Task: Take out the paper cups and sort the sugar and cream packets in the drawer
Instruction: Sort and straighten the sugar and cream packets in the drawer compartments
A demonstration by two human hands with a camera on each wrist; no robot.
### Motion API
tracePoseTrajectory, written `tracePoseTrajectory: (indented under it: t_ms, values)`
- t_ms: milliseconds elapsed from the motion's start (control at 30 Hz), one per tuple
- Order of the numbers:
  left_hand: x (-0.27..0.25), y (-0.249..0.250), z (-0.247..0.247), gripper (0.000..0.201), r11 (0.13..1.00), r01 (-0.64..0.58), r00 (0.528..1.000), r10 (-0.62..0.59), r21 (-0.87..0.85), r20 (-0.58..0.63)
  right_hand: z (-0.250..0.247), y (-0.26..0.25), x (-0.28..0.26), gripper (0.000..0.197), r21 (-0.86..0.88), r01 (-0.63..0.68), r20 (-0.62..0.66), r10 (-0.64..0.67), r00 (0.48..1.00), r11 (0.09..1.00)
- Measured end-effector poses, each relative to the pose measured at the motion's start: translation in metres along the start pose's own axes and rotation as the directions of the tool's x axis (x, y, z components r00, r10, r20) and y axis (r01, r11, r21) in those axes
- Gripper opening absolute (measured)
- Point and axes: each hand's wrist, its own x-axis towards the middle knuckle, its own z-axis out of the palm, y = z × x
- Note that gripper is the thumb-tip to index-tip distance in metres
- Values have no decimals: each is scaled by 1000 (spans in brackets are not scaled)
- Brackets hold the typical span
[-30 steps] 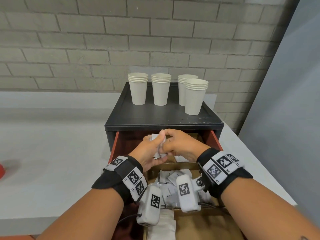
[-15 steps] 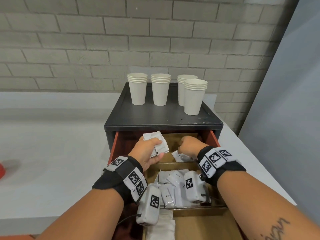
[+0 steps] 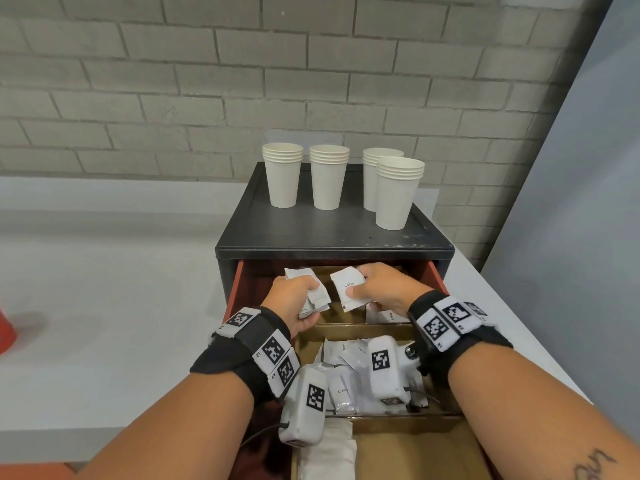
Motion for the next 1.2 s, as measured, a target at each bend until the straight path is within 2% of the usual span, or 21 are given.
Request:
tracePoseTrajectory:
  t_ms: [100,267,367,433,567,767,867,1067,1200]
  values:
    - [-4,0,3,45,1000,2,1000,-3,24,31,-2,-3,-8,15,219,-40,117,14,993,975]
    - [-12,1,8,32,997,18,991,-27,73,129,9,-6,-6,28,264,-43,211,-15,977,964]
    - [-15,0,7,16,995,-2,984,-14,95,175,13,-2,-7,33,354,-68,317,-51,947,933]
    - [-17,-1,8,20,992,-23,980,-3,126,201,16,-4,-10,37,445,-69,359,-107,927,893]
    - [-17,-1,8,22,988,-47,981,18,148,194,19,-9,-11,46,519,-77,351,-130,927,851]
    - [-16,-2,11,39,974,-106,979,66,201,194,21,-13,-15,43,476,-6,294,-152,944,880]
    - [-15,-2,12,45,972,-92,984,56,214,169,24,-13,-13,45,486,21,260,-167,951,874]
    - [-11,-1,16,73,956,-20,997,-2,294,78,28,-6,-4,37,536,-83,370,-145,918,840]
    - [-8,-1,14,60,965,18,998,-33,263,52,33,-8,3,29,570,-113,278,-61,959,814]
